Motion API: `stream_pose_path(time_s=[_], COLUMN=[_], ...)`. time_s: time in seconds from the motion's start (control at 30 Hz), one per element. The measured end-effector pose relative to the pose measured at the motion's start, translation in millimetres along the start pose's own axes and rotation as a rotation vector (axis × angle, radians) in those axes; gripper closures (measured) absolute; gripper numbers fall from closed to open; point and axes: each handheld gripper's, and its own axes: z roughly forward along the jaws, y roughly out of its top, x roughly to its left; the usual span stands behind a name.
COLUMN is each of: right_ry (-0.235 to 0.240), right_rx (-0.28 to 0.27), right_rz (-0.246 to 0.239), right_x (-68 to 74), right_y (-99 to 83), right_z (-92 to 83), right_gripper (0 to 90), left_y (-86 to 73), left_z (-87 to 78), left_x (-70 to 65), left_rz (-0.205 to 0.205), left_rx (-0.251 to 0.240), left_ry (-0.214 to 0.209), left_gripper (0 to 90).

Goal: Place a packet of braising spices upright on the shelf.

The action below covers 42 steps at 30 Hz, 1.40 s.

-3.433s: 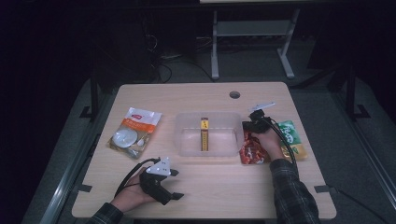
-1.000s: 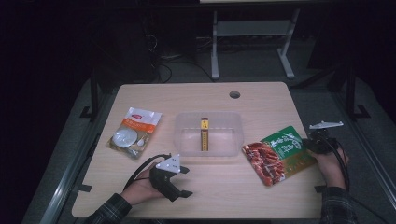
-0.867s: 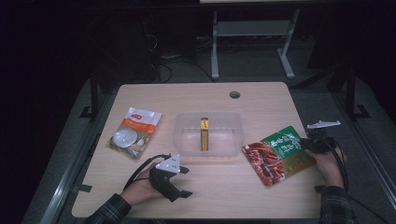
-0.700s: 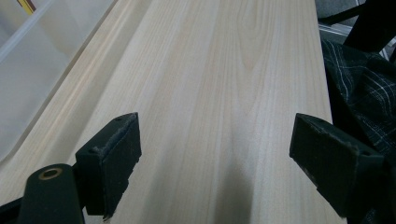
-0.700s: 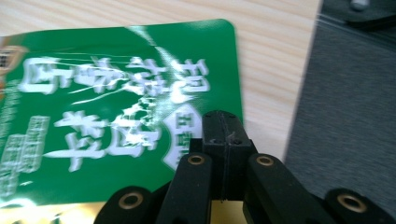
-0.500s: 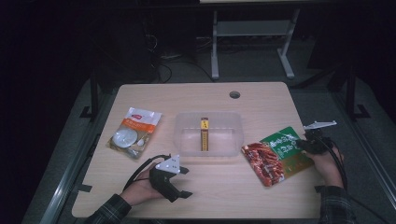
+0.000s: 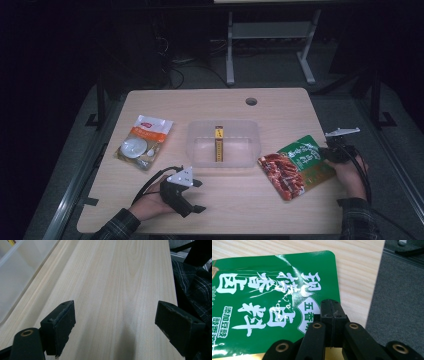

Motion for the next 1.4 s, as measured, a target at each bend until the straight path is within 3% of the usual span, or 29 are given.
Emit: stream_pose_path(time_s=[0.23, 0.37, 0.5, 0.83, 1.2, 1.4], right_ry=[0.033, 0.088, 0.096, 0.128, 0.151, 0.172], right_rx=[-0.003, -0.022, -0.015, 0.002, 0.030, 0.033], right_rz=[-0.036, -0.050, -0.063, -0.106, -0.217, -0.255], right_x=[6.2, 9.9, 14.0, 27.7, 62.1, 76.4], right_y=[5.4, 7.1, 8.3, -6.8, -23.5, -25.3], right_z=[3.6, 6.0, 5.9, -8.6, -27.6, -30.4], right_gripper=[90.0, 90.0, 90.0, 90.0, 90.0, 90.0], left_y=[-0.4, -0.7, -0.8, -1.8, -1.0, -0.7], left_z=[-0.5, -0.9, -1.1, -4.3, -4.4, -2.7], left_x=[-0.4, -0.2, -0.5, 0.6, 0.5, -0.4], left_rz=[0.002, -0.002, -0.002, -0.009, -0.014, -0.013], left_rx=[0.008, 0.010, 0.008, -0.005, 0.002, 0.003], left_ry=[-0.002, -0.001, 0.003, 0.026, 0.038, 0.040], left_gripper=[16.0, 16.0, 16.0, 16.0, 16.0, 16.0])
